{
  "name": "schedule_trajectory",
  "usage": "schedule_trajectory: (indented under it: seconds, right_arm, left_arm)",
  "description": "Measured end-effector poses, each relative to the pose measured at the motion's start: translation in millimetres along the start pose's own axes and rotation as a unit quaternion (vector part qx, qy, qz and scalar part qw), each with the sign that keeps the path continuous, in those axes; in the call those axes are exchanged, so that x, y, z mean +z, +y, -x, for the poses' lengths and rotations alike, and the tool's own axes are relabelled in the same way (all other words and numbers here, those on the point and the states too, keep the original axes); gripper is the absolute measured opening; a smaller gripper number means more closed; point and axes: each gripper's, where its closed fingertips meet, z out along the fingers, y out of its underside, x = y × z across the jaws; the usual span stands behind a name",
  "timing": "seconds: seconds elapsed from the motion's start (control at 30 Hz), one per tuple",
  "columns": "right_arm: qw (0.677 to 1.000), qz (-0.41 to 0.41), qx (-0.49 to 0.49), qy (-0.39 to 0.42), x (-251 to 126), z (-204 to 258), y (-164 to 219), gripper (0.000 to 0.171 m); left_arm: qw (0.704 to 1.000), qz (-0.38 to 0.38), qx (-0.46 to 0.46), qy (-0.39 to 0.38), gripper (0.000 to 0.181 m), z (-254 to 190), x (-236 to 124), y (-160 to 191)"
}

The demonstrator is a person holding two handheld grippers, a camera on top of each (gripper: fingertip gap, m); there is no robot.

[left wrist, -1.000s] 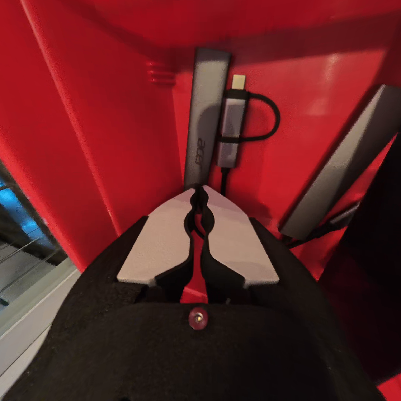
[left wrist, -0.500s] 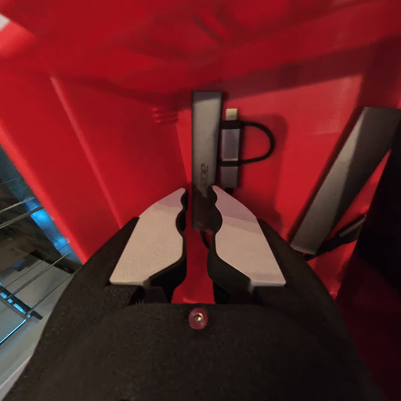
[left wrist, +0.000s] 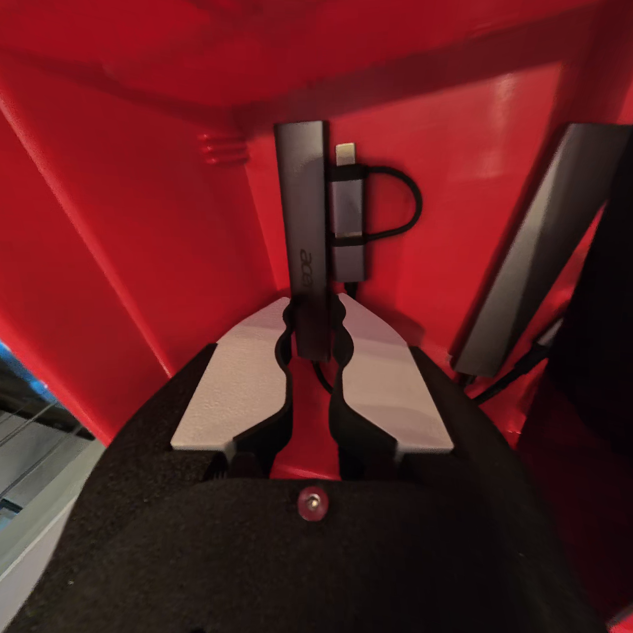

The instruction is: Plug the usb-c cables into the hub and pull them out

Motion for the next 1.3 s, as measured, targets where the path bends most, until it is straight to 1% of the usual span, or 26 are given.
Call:
schedule_trajectory:
  seconds: [0.13,0.27,0.3,0.33,0.4,0.47,0.53,0.57,0.6,0.67,0.73,0.8,0.87,1.03,1.1,1.13,1.2,1.3]
  right_arm:
    - [1.0,0.005,-0.003,-0.013,6,6,1,0.042]
    - [0.999,0.023,-0.025,-0.019,11,13,5,0.042]
    - [0.999,0.024,-0.028,-0.022,12,14,6,0.042]
    - [0.999,0.024,-0.028,-0.024,14,15,6,0.042]
    - [0.999,0.022,-0.024,-0.028,15,16,5,0.042]
    - [0.999,0.023,-0.024,-0.029,15,16,6,0.042]
    - [0.999,0.022,-0.025,-0.027,14,15,6,0.042]
    - [0.999,0.019,-0.025,-0.028,13,16,4,0.042]
    - [0.999,0.015,-0.024,-0.028,12,16,2,0.041]
    - [0.999,0.008,-0.025,-0.026,10,15,-1,0.041]
    - [0.999,0.009,-0.029,-0.026,8,16,-2,0.041]
    - [0.999,0.009,-0.032,-0.025,7,16,-2,0.041]
    - [0.999,0.009,-0.029,-0.027,7,16,-2,0.041]
    - [0.999,0.017,-0.031,-0.03,9,16,2,0.041]
    - [0.999,0.014,-0.03,-0.03,8,16,1,0.041]
    - [0.999,0.012,-0.029,-0.03,7,15,0,0.041]
    - [0.999,0.01,-0.028,-0.031,8,16,-1,0.041]
    - [0.999,0.017,-0.031,-0.032,10,17,2,0.041]
  left_arm:
    - [0.999,-0.01,0.024,-0.036,0.019,2,1,-1]
    - [0.999,0.001,-0.013,-0.032,0.018,3,0,0]
    - [0.999,-0.001,-0.023,-0.028,0.013,4,-2,0]
    - [0.999,-0.005,-0.035,-0.024,0.0,4,-6,0]
    - [0.997,-0.026,-0.061,-0.024,0.0,7,-17,-3]
    - [0.996,-0.044,-0.072,-0.002,0.0,2,-25,-5]
    - [0.997,-0.039,-0.073,0.001,0.0,0,-24,-2]
    - [0.996,-0.039,-0.079,-0.013,0.0,4,-21,-1]
    - [0.995,-0.036,-0.086,-0.02,0.002,7,-18,0]
    - [0.996,-0.019,-0.086,-0.022,0.021,7,-7,2]
    - [0.996,0.024,-0.07,-0.039,0.02,8,2,9]
    - [0.996,0.018,-0.069,-0.053,0.02,10,2,6]
    - [0.995,0.019,-0.083,-0.049,0.02,9,3,8]
    - [0.996,0.02,-0.087,0.018,0.02,-3,-2,10]
    - [0.993,0.022,-0.102,0.045,0.02,-7,-5,13]
    - [0.992,0.024,-0.111,0.049,0.02,-6,-6,15]
    - [0.991,0.022,-0.125,0.037,0.028,0,-7,19]
    - [0.992,0.021,-0.121,0.039,0.029,0,-6,20]
